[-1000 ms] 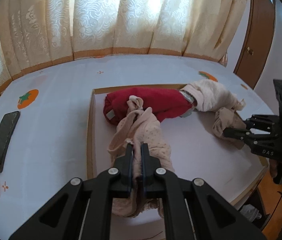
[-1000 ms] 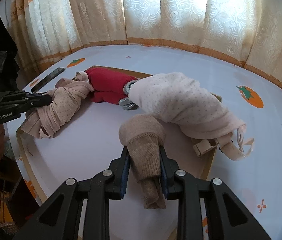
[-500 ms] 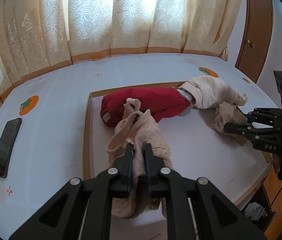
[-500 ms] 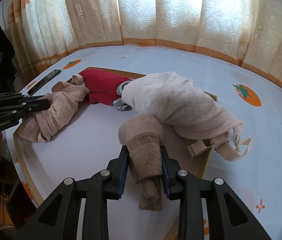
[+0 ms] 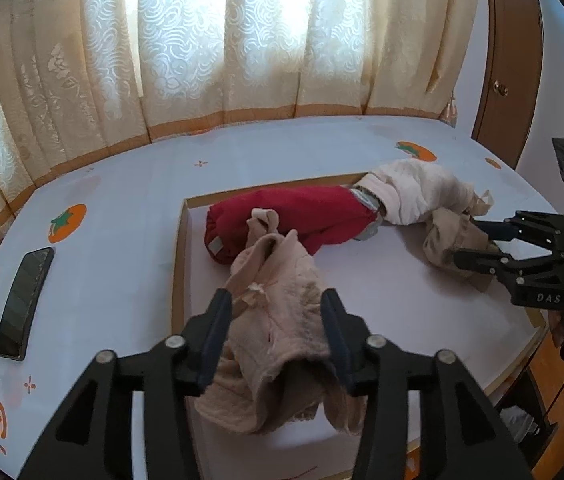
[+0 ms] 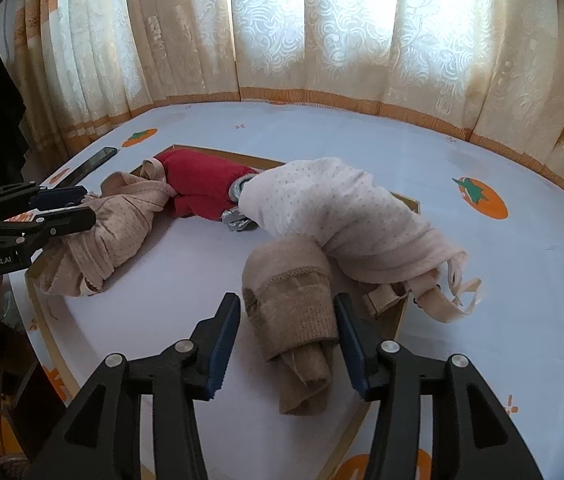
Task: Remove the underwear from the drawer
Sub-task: 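Open both tools to drop the beige underwear and tan sock into the tray, then lower both open tools down into the open clothes drawer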
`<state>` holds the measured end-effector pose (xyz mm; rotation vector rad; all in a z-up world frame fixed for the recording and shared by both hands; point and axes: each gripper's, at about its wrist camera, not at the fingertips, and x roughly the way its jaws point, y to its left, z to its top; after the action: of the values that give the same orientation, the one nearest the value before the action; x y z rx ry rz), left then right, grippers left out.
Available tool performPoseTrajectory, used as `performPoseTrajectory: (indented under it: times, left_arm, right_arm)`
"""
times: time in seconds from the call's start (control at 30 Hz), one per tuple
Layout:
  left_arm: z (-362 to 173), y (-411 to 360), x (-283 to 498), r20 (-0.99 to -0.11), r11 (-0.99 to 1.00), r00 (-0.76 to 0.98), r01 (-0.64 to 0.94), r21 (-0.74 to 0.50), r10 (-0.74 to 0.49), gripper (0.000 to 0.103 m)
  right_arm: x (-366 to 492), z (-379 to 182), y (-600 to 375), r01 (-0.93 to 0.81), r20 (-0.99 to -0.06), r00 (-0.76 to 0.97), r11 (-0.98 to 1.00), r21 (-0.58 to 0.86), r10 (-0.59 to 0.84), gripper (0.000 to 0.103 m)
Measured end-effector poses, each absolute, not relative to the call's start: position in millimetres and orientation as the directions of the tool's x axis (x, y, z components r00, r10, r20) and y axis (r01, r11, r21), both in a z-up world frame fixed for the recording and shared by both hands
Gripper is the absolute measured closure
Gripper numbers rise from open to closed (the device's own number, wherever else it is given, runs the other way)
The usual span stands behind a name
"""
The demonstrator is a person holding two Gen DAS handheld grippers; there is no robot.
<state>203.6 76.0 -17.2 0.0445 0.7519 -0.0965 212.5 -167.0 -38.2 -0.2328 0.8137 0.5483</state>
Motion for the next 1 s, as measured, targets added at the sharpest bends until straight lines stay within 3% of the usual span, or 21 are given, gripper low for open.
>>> performPoseTrajectory:
  times: [0.27, 1.0]
  left_arm:
    - [-9, 75, 185, -0.653, 0.995, 0.752, 0.100, -0.016, -0.086, 0.048]
    - [-14, 37, 74, -0.624, 0.970, 0.751, 0.240, -0.046, -0.216, 0.040]
  right_arm:
    - [193, -28, -171, -0.563, -0.721, 0.566, 0.827, 0.016, 0.399, 0.048]
    - [68, 23, -186, -0.698, -0.661, 0.561, 0.714, -0.055, 0.498, 0.041]
